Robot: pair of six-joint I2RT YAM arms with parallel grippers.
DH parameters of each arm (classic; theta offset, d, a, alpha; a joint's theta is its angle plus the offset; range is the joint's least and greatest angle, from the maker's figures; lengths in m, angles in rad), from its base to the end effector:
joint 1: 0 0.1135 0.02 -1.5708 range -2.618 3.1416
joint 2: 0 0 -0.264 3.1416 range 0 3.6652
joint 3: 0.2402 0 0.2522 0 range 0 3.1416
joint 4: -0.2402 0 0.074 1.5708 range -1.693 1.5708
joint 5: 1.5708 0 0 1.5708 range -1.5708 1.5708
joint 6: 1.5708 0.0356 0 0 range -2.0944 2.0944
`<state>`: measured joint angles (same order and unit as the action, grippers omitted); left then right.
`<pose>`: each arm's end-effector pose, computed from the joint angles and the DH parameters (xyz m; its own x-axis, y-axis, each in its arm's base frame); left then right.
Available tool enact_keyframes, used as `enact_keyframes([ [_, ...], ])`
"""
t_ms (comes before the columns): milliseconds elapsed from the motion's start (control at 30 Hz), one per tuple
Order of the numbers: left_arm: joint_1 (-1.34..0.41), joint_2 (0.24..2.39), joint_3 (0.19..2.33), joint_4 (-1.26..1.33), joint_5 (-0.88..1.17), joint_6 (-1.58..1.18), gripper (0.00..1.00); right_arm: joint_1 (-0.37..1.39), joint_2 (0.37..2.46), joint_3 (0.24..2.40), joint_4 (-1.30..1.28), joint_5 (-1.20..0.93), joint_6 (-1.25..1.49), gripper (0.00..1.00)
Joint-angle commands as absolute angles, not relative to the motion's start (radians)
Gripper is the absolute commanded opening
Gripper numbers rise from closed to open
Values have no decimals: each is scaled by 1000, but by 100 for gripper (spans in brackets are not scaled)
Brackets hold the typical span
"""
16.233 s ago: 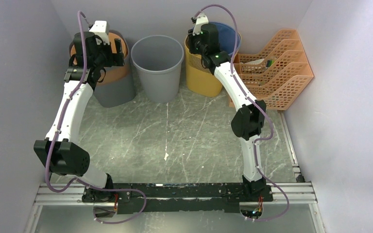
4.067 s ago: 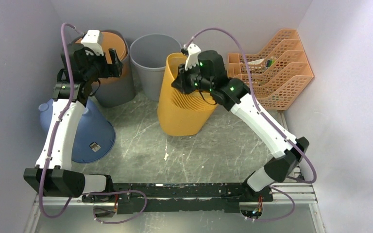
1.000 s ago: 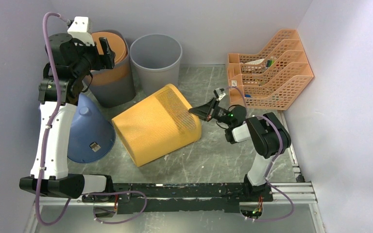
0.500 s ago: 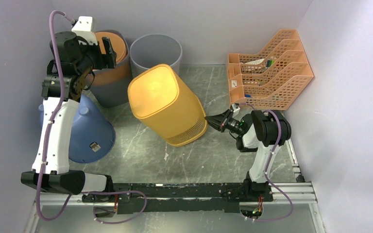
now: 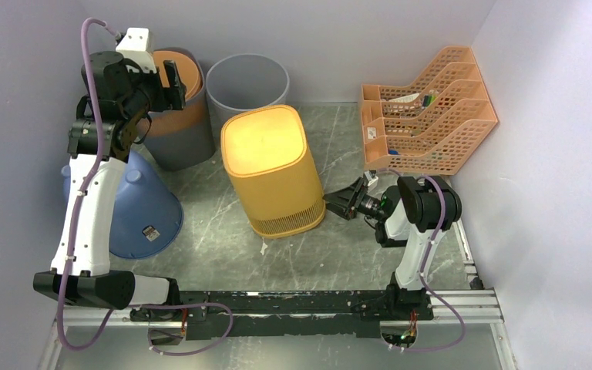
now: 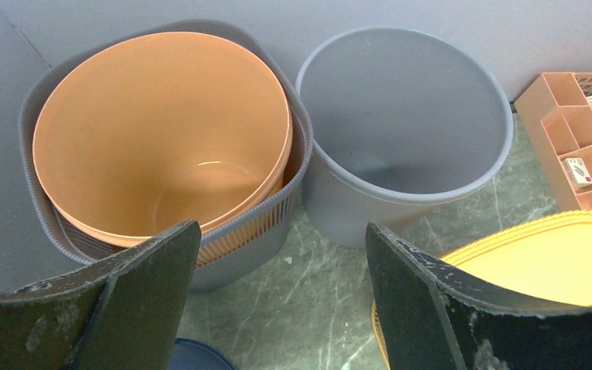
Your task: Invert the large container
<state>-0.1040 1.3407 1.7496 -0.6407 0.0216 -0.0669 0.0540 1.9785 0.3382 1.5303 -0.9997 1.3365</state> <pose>0.2658 -0.0285 0.4978 -0.2363 -0.0425 -0.9707 0.1092 0.9916 -0.0700 0.2582 0.0439 0.0971 -0.8660 0.4798 -0.1409 -0.0940 0.1206 0.9882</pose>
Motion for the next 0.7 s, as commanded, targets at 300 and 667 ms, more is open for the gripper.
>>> enact_keyframes([
  [300, -118, 1325, 1710, -615, 12, -51, 90, 8, 2058, 336, 1807, -990, 1273, 75],
  [667, -118, 1327, 1686, -602, -9, -40, 91, -101, 2148, 355, 1818, -1005, 1275, 77],
])
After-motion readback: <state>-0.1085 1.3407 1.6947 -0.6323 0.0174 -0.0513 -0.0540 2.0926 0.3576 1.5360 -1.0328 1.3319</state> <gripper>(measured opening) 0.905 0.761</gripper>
